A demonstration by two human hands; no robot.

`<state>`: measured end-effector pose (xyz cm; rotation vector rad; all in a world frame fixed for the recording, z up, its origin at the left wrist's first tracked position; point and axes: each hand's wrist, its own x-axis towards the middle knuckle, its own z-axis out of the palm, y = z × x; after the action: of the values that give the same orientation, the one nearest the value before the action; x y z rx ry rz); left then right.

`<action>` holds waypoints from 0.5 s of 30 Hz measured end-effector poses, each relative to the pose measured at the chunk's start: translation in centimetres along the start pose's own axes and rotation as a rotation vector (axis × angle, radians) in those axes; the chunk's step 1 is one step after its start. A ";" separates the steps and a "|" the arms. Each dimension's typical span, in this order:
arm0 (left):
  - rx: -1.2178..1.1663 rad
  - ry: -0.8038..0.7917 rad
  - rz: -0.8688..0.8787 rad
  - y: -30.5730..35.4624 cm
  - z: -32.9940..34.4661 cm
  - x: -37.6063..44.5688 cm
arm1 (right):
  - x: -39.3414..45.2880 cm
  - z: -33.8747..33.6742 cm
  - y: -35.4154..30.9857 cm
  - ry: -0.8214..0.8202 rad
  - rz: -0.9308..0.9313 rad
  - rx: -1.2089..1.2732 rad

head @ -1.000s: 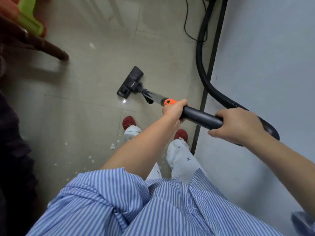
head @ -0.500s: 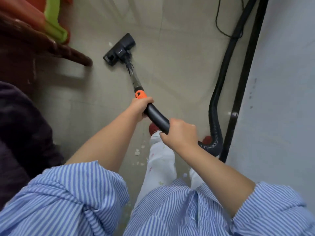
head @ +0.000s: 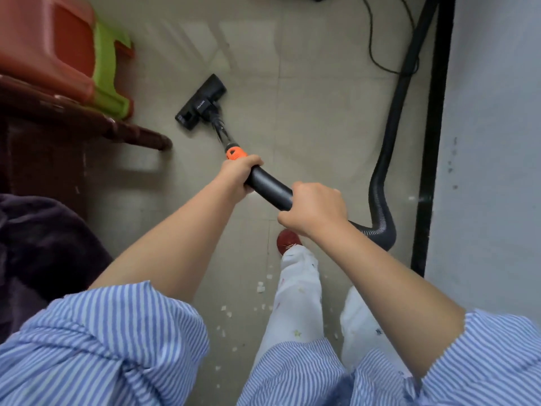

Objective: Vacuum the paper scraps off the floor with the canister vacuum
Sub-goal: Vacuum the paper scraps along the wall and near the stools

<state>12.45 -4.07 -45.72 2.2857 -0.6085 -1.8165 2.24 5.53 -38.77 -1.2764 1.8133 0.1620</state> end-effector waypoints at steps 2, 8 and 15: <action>-0.024 -0.047 -0.003 -1.1 1.6 -2.2 | -2.4 -0.9 1.8 0.037 0.003 -0.035; 0.035 -0.177 -0.061 -9.5 9.0 -11.2 | -13.3 -0.2 10.8 0.039 0.074 -0.094; 0.018 -0.276 -0.091 -16.5 16.3 -17.0 | -21.5 -0.2 19.7 0.063 0.117 -0.153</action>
<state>-2.76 19.78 -40.65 2.1214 -0.5694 -2.2003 -12.12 29.46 -30.38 -1.2935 1.9615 0.3344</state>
